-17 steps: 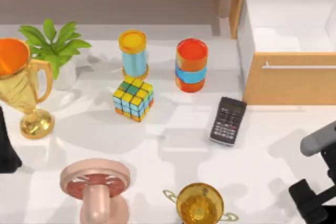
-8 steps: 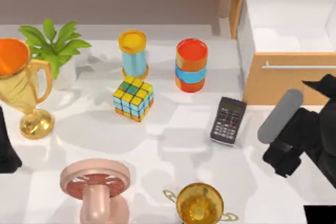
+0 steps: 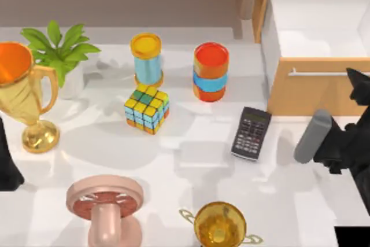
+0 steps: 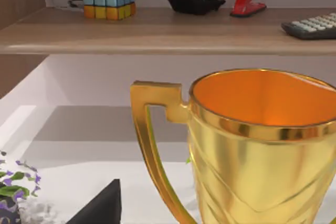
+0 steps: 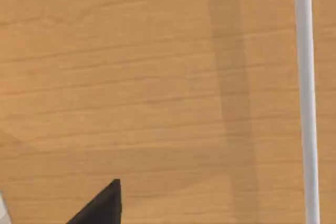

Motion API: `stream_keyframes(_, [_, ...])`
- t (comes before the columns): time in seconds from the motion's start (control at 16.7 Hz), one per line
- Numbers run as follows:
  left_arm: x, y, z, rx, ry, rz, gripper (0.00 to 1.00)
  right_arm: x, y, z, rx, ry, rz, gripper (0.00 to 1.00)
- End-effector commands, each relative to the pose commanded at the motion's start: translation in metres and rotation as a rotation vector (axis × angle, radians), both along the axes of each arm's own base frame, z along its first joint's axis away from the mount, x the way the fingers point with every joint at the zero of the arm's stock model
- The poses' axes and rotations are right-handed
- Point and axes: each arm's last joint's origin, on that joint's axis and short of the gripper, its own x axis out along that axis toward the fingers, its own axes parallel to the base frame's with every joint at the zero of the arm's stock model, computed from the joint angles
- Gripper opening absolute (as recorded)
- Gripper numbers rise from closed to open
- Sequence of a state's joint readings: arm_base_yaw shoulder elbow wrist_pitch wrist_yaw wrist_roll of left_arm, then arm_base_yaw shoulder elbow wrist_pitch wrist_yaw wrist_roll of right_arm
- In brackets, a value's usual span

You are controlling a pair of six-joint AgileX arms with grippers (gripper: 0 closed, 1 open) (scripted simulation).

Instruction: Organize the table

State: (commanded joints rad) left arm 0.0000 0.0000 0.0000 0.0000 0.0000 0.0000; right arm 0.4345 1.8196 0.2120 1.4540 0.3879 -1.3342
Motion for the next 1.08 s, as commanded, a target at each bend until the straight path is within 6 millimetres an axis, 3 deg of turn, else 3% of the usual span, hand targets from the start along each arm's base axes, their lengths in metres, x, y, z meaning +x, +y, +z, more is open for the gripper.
stream_keyframes(0.36, [0.0,0.0,0.0,0.0,0.0,0.0,1.0,0.008,-0.017,-0.004,-0.155,-0.136,-0.055,1.0])
stream_keyframes(0.78, [0.0,0.0,0.0,0.0,0.0,0.0,1.0,0.009,-0.018,-0.005,-0.163,-0.137,-0.055,1.0])
stream_keyframes(1.08, [0.0,0.0,0.0,0.0,0.0,0.0,1.0,0.03,-0.018,-0.004,-0.162,-0.141,-0.059,1.0])
